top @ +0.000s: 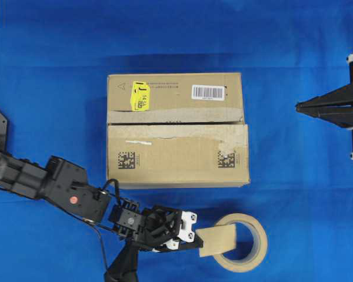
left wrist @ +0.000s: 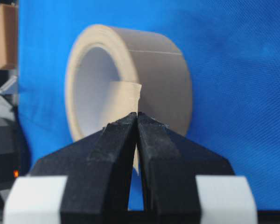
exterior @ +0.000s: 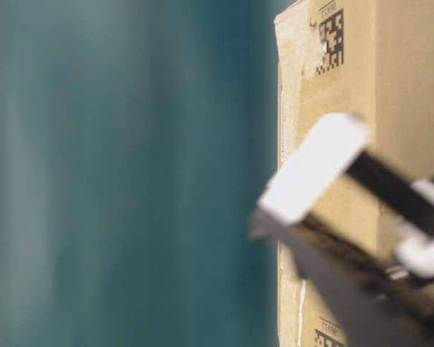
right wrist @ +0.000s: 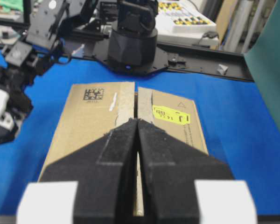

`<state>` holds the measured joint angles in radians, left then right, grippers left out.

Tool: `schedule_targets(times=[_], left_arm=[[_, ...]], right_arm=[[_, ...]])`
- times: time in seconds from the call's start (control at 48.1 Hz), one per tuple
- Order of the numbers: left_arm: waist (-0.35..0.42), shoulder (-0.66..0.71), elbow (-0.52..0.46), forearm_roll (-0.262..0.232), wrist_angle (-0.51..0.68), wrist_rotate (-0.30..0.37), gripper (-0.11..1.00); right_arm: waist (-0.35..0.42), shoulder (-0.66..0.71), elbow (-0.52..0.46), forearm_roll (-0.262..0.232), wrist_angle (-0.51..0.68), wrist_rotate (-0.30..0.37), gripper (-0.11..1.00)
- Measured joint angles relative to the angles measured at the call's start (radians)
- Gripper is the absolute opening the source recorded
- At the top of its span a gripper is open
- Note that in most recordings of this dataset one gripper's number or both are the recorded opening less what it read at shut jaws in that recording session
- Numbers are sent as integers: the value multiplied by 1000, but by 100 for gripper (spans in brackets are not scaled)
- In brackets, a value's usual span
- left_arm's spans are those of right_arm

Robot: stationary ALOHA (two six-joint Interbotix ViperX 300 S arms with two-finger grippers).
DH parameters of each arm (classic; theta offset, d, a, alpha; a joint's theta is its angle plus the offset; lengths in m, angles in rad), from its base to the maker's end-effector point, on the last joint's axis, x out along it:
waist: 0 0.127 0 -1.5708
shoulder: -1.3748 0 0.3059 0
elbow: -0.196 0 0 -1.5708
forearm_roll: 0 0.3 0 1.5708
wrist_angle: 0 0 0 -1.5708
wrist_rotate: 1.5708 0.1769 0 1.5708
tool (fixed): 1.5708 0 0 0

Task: Apply tape along the seams of the closed cardboard box to seal it securely.
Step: 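Close the left gripper on the tan tape strip tab at the roll, then carry the tape strip with the left gripper onto the box's top seam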

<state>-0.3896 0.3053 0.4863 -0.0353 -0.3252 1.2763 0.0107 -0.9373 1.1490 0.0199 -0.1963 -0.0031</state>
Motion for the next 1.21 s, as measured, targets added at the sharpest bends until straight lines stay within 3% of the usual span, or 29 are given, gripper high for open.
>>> schedule_targets(times=[0.333, 0.52, 0.77, 1.061, 1.207], left_arm=[[32, -201, 17, 2, 153, 40, 2], [97, -298, 21, 5, 224, 124, 2], [224, -359, 23, 6, 227, 253, 2], [322, -380, 26, 6, 230, 385, 2], [364, -385, 34, 6, 244, 399, 2]], right_arm=[[0, 0, 0, 0, 3, 0, 2], [0, -2, 0, 0, 14, 0, 2], [0, -12, -6, 0, 41, -5, 2], [0, -14, -9, -3, 63, -5, 2], [0, -12, -9, -5, 63, -8, 2]])
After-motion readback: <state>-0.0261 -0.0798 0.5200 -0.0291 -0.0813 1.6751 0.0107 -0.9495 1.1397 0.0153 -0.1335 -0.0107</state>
